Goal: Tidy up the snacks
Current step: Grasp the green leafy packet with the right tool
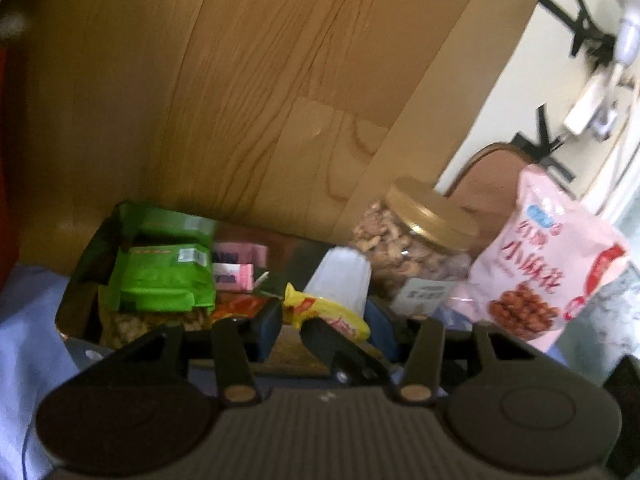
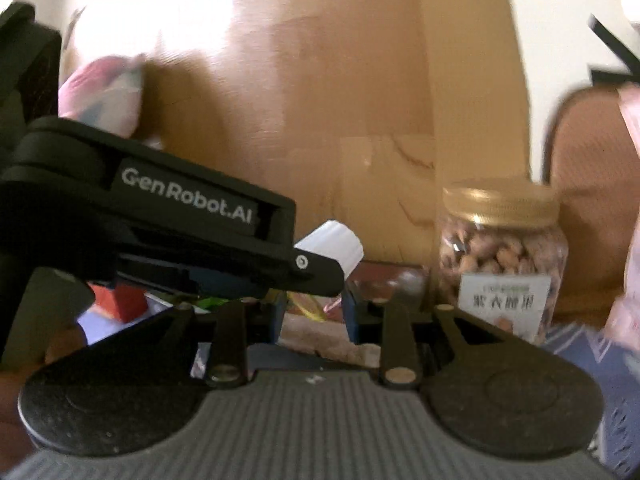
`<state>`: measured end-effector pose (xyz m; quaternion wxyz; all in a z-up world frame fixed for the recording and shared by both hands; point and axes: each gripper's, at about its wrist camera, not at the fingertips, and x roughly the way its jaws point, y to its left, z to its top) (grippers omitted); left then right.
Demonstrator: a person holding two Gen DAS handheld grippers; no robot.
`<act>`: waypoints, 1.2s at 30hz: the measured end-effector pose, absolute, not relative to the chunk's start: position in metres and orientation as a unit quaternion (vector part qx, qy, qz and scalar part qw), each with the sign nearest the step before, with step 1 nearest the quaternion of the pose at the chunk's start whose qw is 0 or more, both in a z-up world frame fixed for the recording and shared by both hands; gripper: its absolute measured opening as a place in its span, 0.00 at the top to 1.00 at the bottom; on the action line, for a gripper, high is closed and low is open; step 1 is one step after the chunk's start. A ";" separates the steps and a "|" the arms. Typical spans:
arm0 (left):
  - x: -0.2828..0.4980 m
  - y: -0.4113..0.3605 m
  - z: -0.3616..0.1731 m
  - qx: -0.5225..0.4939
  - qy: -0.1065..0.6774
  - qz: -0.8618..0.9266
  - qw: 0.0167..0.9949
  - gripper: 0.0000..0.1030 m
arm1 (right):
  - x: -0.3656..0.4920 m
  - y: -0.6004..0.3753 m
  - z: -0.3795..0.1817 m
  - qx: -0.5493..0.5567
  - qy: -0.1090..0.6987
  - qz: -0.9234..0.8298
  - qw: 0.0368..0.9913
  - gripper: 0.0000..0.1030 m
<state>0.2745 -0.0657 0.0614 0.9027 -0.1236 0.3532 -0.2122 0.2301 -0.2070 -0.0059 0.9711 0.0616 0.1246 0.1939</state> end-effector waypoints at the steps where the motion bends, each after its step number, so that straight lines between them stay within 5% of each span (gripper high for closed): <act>1: 0.273 -0.065 0.060 -0.118 0.350 -0.206 0.906 0.54 | 0.229 -0.208 -0.007 0.054 0.124 0.195 0.971 0.66; 11: 0.213 -0.030 0.069 -0.144 0.327 -0.219 0.908 0.51 | 0.184 -0.225 0.002 0.062 0.124 0.236 0.962 0.60; 20: 0.140 -0.003 0.010 -0.190 0.431 -0.239 0.849 0.51 | 0.163 -0.259 -0.045 0.162 0.283 0.270 0.906 0.59; 31: 0.093 0.013 -0.004 -0.204 0.440 -0.231 0.843 0.52 | 0.103 -0.252 -0.055 0.204 0.328 0.327 0.862 0.80; 36: 0.065 0.017 -0.005 -0.194 0.434 -0.245 0.845 0.51 | 0.041 -0.248 -0.060 0.188 0.322 0.346 0.861 0.78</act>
